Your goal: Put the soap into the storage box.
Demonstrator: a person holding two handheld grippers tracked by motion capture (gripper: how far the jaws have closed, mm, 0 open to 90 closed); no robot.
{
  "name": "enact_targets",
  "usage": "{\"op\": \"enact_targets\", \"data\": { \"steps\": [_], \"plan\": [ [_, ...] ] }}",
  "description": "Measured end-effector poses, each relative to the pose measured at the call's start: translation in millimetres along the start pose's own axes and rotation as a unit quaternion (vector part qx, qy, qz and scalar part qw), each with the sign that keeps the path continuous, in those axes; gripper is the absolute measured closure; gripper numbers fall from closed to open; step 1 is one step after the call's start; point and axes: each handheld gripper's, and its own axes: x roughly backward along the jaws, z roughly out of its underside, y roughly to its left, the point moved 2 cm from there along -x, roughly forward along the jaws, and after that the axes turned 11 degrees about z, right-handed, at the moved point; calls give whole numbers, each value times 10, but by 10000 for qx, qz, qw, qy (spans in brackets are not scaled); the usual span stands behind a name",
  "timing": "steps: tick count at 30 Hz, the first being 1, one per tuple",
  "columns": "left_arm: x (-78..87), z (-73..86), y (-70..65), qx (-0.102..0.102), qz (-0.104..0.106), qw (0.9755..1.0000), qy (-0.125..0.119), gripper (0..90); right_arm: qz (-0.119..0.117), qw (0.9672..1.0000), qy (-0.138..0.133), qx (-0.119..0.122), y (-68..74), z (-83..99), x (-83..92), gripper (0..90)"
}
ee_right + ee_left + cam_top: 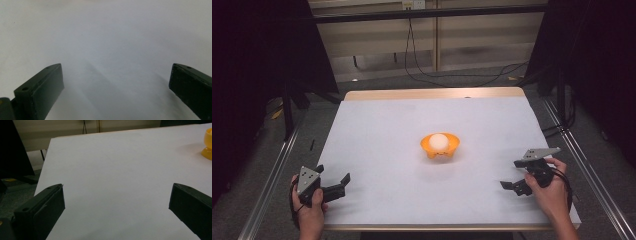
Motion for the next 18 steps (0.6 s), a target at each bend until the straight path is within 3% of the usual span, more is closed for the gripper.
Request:
{"op": "enact_targets", "data": {
  "steps": [18],
  "plan": [
    [1, 0, 2, -13, -19, 10000, 14, 0, 301, 9987, -292, -291, -136, 319, 266, 0]
  ]
}}
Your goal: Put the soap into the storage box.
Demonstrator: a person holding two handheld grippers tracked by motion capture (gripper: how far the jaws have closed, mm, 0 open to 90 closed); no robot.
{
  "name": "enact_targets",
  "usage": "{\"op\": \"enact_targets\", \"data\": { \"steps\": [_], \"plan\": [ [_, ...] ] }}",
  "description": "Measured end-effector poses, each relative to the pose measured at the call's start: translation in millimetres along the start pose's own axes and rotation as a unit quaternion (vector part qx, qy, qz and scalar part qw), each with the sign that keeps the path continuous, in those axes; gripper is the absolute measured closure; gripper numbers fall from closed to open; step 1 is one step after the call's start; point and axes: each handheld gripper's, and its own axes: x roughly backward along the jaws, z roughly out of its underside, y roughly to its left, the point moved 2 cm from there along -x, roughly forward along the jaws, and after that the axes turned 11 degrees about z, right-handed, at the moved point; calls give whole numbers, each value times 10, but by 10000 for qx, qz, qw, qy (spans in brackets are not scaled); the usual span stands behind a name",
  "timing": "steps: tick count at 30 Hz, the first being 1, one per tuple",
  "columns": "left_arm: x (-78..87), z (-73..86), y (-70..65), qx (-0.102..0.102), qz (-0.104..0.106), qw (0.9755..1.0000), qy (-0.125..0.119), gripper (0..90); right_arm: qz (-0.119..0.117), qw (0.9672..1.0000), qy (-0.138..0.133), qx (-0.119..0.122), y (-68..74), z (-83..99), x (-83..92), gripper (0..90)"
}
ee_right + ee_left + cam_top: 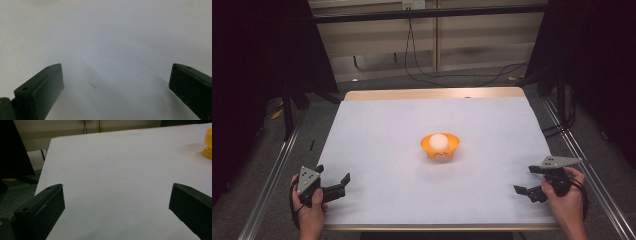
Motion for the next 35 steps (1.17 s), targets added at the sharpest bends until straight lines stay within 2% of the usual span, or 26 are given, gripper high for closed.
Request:
{"op": "enact_targets", "data": {
  "steps": [18, 25, 35],
  "plan": [
    [3, 0, 2, 17, 1, 10000, -31, 0, 263, 9988, -197, -360, -200, 251, 322, 0],
    [3, 0, 0, 6, -18, 10000, -32, 0, 278, 9985, -253, -407, -231, 304, 377, 0],
    [-3, 0, -1, 31, 2, 10000, -29, 0, 362, 9982, -308, -360, -210, 323, 360, 0]
  ]
}}
